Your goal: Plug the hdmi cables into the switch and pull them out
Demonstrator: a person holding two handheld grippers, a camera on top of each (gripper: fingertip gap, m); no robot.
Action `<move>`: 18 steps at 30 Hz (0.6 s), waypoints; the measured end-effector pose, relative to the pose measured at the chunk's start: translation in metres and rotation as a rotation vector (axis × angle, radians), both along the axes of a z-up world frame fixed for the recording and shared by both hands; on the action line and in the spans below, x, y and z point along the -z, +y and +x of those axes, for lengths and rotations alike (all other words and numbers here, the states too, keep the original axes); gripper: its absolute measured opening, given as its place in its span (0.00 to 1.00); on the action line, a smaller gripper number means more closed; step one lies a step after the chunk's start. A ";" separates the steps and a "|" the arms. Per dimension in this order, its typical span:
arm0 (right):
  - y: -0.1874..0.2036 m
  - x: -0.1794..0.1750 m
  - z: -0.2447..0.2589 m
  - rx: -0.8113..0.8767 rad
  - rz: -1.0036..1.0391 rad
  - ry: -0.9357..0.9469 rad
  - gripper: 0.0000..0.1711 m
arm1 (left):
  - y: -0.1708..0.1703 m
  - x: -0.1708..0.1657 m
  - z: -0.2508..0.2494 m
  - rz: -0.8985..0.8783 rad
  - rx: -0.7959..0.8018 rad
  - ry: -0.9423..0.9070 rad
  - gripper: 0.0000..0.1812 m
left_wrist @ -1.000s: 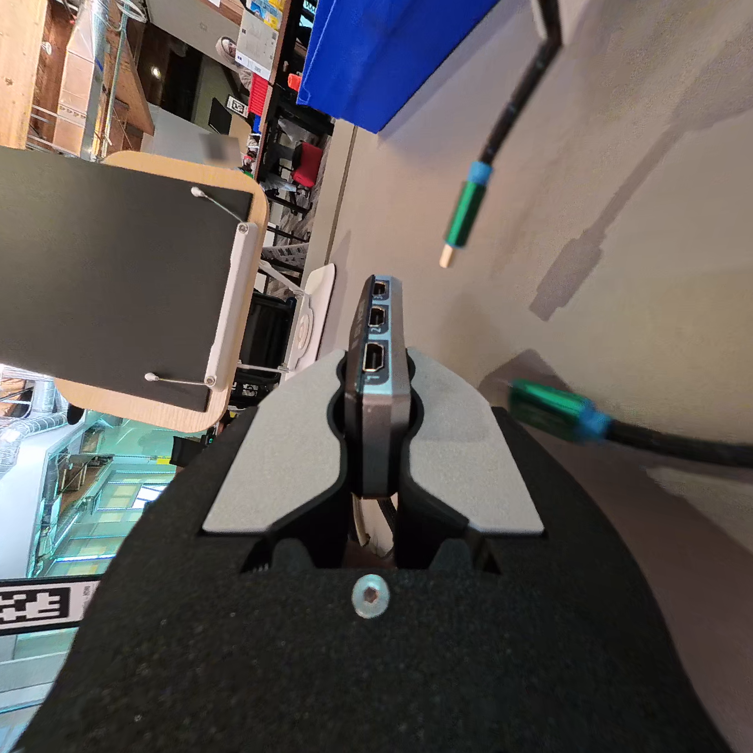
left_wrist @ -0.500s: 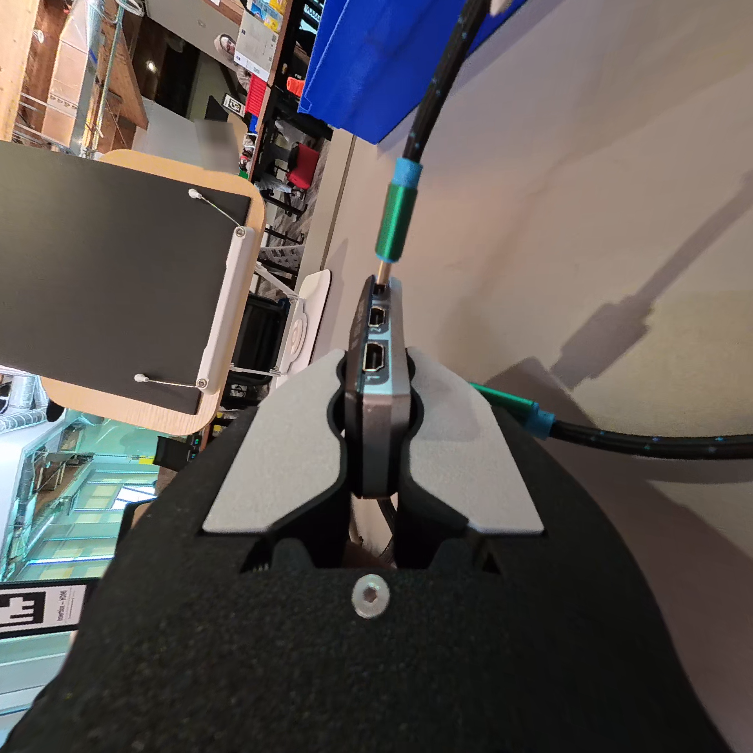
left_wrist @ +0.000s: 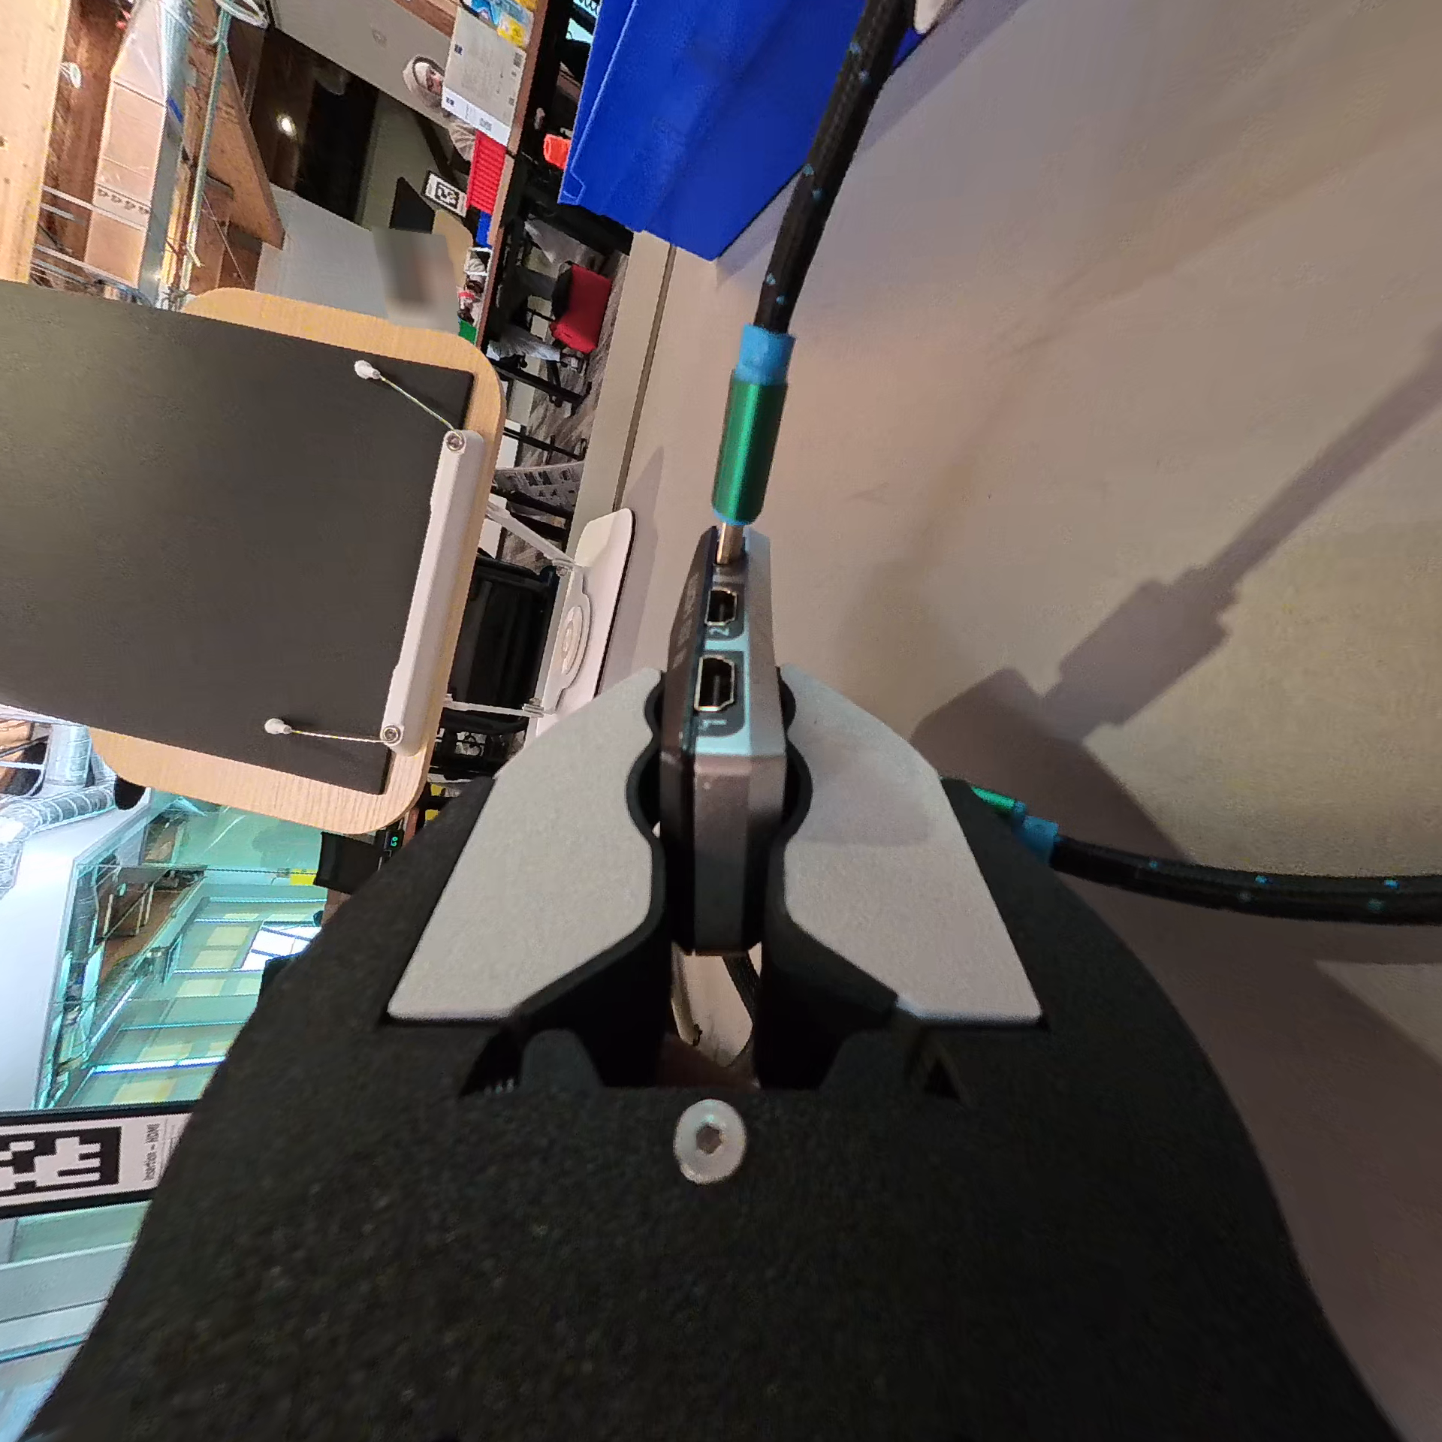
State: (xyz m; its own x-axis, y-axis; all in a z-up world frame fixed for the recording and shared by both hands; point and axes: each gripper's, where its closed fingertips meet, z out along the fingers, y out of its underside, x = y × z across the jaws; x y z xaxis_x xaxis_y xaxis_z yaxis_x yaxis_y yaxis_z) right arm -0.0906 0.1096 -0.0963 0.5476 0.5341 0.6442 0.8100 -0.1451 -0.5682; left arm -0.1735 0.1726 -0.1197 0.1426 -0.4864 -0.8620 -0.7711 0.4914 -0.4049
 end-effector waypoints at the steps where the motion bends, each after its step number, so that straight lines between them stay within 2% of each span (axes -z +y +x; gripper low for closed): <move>1: 0.000 -0.001 0.000 0.001 0.005 -0.001 0.03 | 0.000 0.000 0.000 0.003 -0.003 0.000 0.13; 18: 0.001 0.010 0.003 0.025 -0.030 -0.071 0.03 | -0.001 0.001 0.001 0.030 0.009 0.023 0.12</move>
State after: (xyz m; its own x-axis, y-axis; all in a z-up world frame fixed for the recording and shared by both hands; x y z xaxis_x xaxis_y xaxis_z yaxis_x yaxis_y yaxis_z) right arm -0.0875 0.1102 -0.1063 0.5144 0.5404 0.6659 0.8442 -0.1823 -0.5041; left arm -0.1723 0.1715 -0.1206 0.1181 -0.4618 -0.8791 -0.7757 0.5098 -0.3720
